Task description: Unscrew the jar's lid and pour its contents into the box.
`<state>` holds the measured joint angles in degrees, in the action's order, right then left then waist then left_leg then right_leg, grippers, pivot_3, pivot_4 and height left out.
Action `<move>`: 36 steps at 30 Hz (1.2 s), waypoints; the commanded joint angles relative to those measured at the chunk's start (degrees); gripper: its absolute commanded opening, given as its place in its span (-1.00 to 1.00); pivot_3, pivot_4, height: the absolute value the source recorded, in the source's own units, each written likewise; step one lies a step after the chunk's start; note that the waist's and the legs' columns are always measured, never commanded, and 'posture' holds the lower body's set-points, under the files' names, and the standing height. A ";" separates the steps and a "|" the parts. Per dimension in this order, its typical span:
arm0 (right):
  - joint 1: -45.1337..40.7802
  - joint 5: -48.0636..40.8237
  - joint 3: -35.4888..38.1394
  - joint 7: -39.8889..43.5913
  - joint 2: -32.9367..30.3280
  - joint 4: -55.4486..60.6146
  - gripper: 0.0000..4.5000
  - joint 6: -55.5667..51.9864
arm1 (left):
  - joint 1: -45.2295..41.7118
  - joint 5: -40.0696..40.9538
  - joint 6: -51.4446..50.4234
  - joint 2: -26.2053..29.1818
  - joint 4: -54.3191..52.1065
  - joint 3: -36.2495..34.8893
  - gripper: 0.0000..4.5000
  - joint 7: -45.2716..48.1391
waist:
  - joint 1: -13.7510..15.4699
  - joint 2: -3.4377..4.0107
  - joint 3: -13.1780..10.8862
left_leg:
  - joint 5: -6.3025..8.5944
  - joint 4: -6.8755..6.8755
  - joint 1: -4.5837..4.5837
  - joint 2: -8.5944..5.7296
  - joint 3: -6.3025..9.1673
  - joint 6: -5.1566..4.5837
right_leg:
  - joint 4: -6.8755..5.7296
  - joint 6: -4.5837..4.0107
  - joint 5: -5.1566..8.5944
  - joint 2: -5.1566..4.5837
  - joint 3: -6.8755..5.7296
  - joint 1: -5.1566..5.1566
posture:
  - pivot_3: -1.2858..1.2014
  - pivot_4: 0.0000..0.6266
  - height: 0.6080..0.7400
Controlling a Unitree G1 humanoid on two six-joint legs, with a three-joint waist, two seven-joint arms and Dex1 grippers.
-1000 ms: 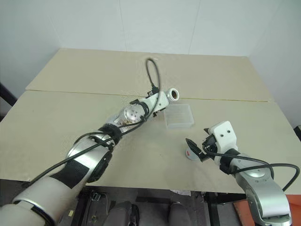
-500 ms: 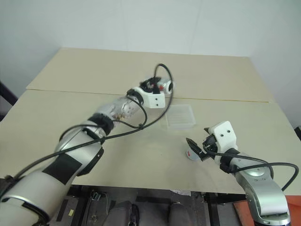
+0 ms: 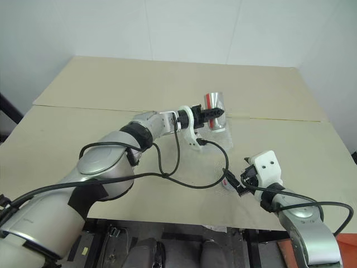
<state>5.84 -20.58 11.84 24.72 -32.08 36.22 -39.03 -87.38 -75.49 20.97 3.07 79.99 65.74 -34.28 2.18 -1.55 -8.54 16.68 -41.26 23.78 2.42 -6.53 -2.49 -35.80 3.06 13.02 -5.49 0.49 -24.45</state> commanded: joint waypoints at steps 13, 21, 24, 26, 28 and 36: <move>-1.56 1.03 0.77 0.46 -1.15 0.51 0.99 1.98 | 3.98 17.84 5.76 2.18 0.21 -17.11 -0.14 11.93 | -0.03 0.00 0.00 | -0.02 -0.05 0.00 0.02 0.00 0.04 | -0.04 0.00 0.00 0.00 -0.01 0.01 | 0.03 -0.52 1.00; -0.78 0.78 1.31 0.74 -0.91 0.95 0.99 2.07 | 17.63 65.61 7.25 -1.08 -6.63 -60.75 -0.14 51.86 | -0.25 0.04 0.02 | -0.20 -0.21 0.00 0.09 -0.04 0.33 | -0.20 0.00 -0.01 0.00 -0.08 0.05 | 0.03 -0.52 1.00; -1.43 0.55 1.01 1.52 -1.18 0.16 0.99 2.23 | 23.41 73.51 5.64 -2.52 -13.69 -65.64 -0.14 60.18 | -0.27 0.05 0.03 | -0.19 -0.34 -0.01 0.08 -0.02 0.30 | -0.20 0.01 -0.01 0.01 -0.09 0.16 | 0.03 -0.52 1.00; -2.32 0.98 0.31 2.19 -1.40 -0.91 0.99 2.81 | 28.28 77.03 2.95 -3.51 -21.35 -66.86 -0.14 62.54 | -0.31 0.06 0.03 | -0.17 -0.38 -0.02 0.07 0.00 0.27 | -0.18 0.03 -0.02 0.01 -0.08 0.22 | 0.03 -0.52 1.00; -3.52 1.19 -0.31 2.46 -1.35 -1.94 0.99 3.01 | 33.56 78.13 -0.52 -3.67 -29.99 -66.43 -0.14 62.73 | -0.66 0.07 0.04 | -0.16 -0.41 -0.03 0.07 0.02 0.24 | -0.17 0.08 -0.05 0.02 -0.07 0.27 | 0.03 -0.52 1.00; -4.99 2.13 -1.82 3.60 -1.36 -4.04 0.99 4.82 | 48.58 83.82 -18.19 -5.06 -54.59 -67.58 -0.14 57.67 | -1.30 0.08 0.05 | -0.14 -0.42 -0.05 0.08 0.23 0.22 | -0.20 0.10 -0.07 0.03 -0.03 0.29 | 0.03 -0.52 1.00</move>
<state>1.41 -18.77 9.63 28.07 -32.86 31.45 -36.38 -39.11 6.91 4.43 -1.50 29.53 -1.41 24.33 0.88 -1.47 -8.49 16.55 -41.68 23.71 2.50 -6.29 -2.28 -35.98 3.16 12.95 -5.47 0.48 -24.15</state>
